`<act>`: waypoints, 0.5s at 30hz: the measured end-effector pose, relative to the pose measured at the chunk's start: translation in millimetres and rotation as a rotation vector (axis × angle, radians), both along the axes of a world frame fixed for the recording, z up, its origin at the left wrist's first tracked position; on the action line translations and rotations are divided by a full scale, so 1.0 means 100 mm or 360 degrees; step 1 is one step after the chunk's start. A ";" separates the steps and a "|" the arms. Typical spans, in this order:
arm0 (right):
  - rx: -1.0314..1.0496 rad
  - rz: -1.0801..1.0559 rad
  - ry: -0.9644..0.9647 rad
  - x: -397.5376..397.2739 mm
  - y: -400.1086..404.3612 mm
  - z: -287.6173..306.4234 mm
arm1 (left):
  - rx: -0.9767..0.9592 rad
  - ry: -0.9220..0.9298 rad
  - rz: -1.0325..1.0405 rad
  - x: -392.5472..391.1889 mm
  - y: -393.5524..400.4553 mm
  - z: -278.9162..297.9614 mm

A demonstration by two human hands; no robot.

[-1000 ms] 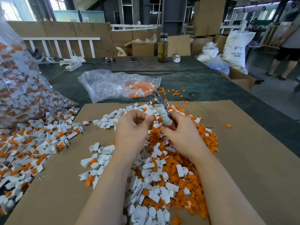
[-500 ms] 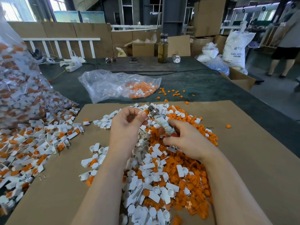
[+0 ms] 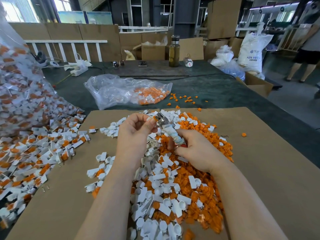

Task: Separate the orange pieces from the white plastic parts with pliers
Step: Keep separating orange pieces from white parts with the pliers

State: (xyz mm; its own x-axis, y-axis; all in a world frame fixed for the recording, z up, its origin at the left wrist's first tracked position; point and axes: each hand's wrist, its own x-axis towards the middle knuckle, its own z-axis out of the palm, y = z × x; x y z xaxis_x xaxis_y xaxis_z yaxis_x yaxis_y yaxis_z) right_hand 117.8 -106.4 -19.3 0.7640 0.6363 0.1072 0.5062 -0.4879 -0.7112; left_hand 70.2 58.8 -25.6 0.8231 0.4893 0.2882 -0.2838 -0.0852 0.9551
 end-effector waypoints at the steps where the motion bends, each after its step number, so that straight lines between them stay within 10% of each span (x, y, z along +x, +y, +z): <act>1: -0.0006 -0.0006 -0.0011 0.00 0.00 0.00 | 0.0002 0.0001 0.0000 0.00 0.00 0.00; 10: -0.0034 -0.0071 -0.0171 0.02 0.06 -0.08 | -0.0121 0.0091 -0.0042 -0.02 0.03 0.01; 15: 0.0005 -0.0244 -0.0353 0.05 0.07 -0.17 | -0.1121 0.0162 0.0167 -0.07 0.28 0.04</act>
